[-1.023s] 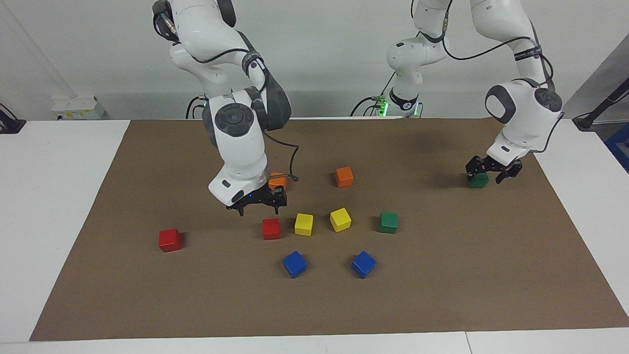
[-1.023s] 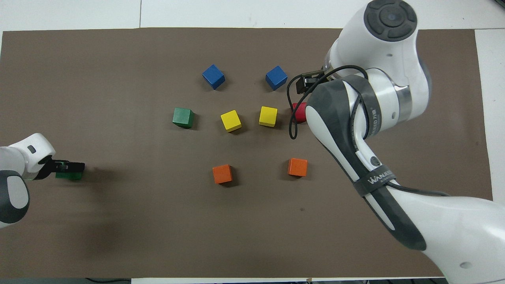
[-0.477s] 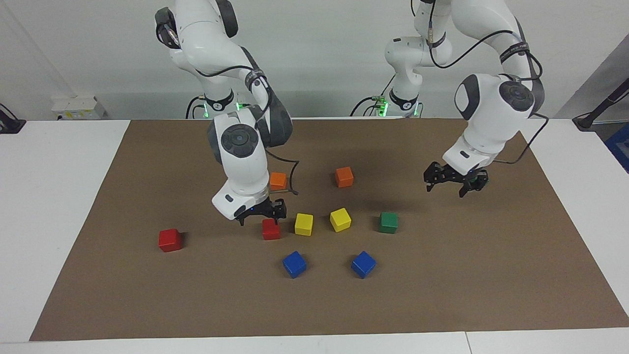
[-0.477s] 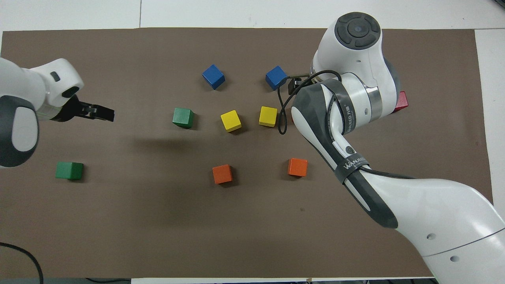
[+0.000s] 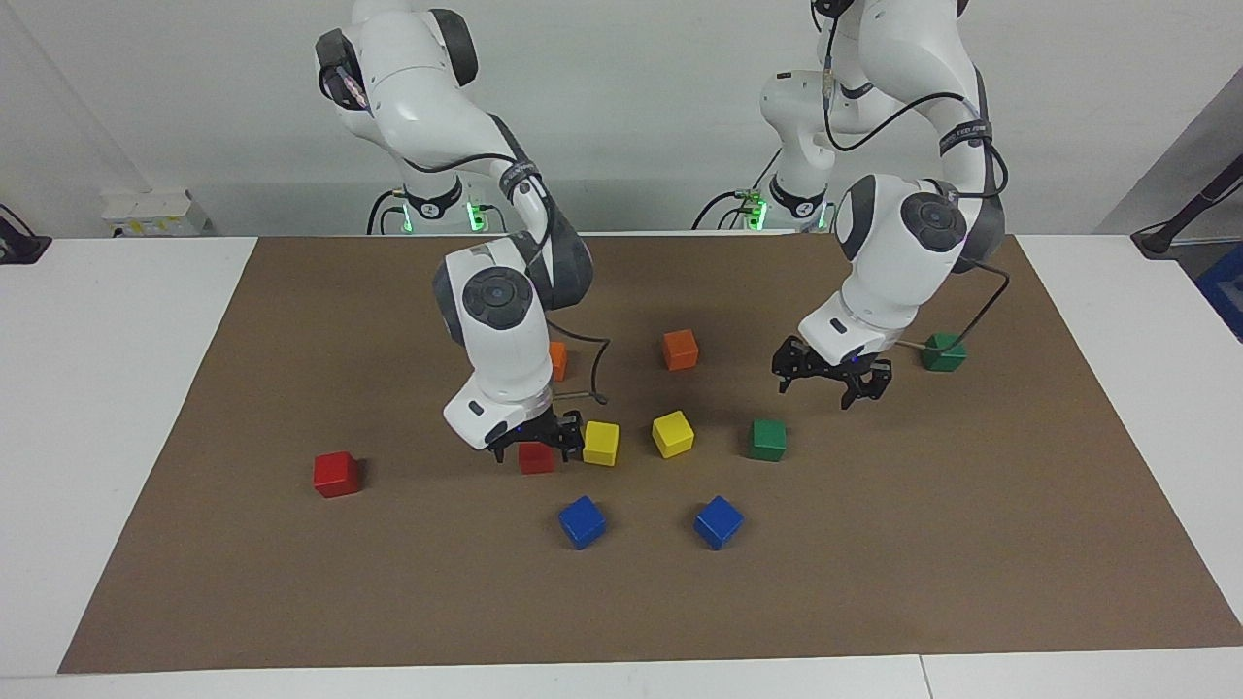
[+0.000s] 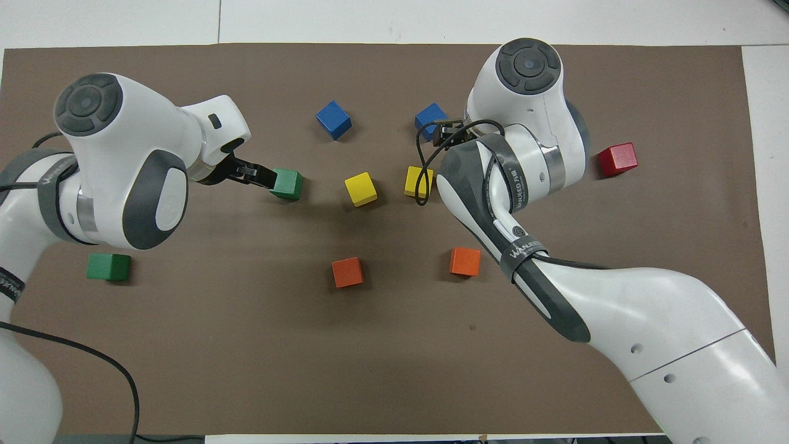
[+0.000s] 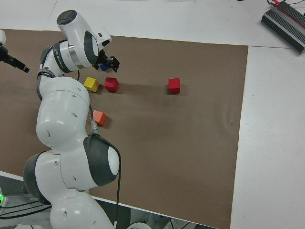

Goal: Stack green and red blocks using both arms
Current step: 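Grasp the other green cube while the right gripper grasps the other red cube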

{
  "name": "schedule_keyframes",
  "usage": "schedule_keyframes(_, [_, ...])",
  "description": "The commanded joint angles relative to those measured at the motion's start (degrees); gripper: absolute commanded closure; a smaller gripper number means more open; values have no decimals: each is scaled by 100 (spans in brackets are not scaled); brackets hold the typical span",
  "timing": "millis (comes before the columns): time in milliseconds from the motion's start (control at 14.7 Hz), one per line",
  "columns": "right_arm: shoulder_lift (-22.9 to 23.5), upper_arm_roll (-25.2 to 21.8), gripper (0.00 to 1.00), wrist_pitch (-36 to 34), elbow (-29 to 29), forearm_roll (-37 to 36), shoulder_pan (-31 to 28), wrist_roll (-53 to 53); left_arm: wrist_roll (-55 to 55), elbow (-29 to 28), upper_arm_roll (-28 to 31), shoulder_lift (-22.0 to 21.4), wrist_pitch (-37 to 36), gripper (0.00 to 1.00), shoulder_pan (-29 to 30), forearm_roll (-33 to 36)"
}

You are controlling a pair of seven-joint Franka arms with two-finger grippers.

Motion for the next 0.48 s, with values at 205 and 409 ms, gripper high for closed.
schedule_keyframes(205, [53,22,0,401,-263,-5,-28,117,-393,594,121,835,125,0,-472,31])
schedule_keyframes(409, [-44,22,0,587,-605,-5,-54,90,-411,594,121,976,231,0,-481,365])
